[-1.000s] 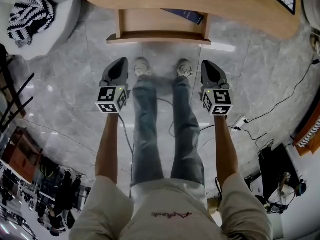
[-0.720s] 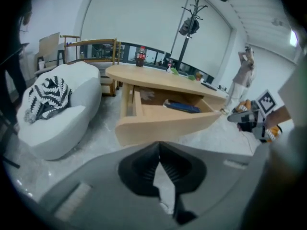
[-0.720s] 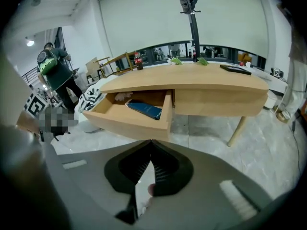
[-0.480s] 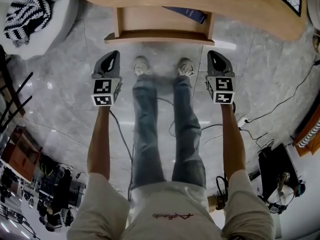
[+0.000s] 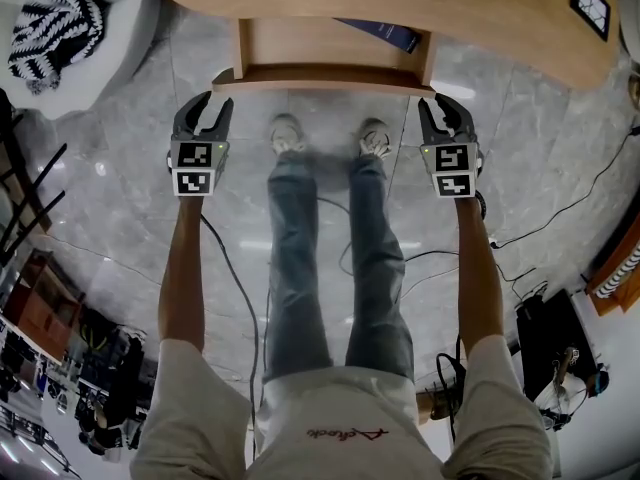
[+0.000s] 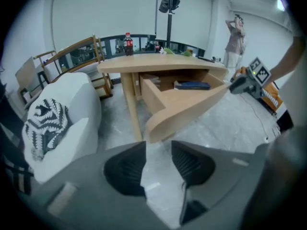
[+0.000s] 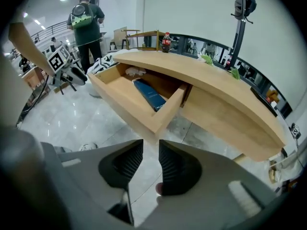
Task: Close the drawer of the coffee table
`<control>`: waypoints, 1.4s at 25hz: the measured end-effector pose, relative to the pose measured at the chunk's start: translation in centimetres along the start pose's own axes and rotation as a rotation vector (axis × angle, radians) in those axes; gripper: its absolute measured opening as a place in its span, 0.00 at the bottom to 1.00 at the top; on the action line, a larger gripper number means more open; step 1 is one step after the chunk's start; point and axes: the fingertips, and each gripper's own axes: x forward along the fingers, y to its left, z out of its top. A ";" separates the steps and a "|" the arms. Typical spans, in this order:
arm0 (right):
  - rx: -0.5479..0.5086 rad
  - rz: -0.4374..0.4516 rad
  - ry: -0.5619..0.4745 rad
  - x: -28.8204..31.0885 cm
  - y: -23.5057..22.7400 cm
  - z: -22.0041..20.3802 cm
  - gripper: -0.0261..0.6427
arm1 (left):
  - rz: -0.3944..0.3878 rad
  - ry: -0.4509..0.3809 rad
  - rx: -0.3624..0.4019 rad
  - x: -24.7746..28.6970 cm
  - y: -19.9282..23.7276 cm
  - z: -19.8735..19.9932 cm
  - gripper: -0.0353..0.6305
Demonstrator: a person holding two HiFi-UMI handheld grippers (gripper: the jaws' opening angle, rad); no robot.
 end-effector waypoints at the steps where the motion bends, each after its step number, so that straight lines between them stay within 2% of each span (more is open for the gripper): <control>1: -0.007 0.006 0.002 0.2 0.1 0.1 0.21 | 0.005 0.000 0.004 0.1 0.3 0.1 0.30; 7: -0.017 -0.024 -0.003 1.1 -0.2 0.9 0.22 | -0.004 -0.009 0.015 1.1 0.4 1.0 0.34; 16: 0.013 -0.052 -0.006 1.1 -0.5 0.9 0.18 | 0.004 -0.030 0.007 1.5 0.8 2.1 0.27; 25: 0.060 -0.051 -0.029 0.5 -0.7 1.8 0.18 | 0.004 -0.050 -0.002 0.8 0.9 3.0 0.27; 35: 0.057 -0.047 -0.040 0.1 -1.1 2.3 0.19 | 0.006 -0.056 -0.003 0.4 0.9 3.6 0.27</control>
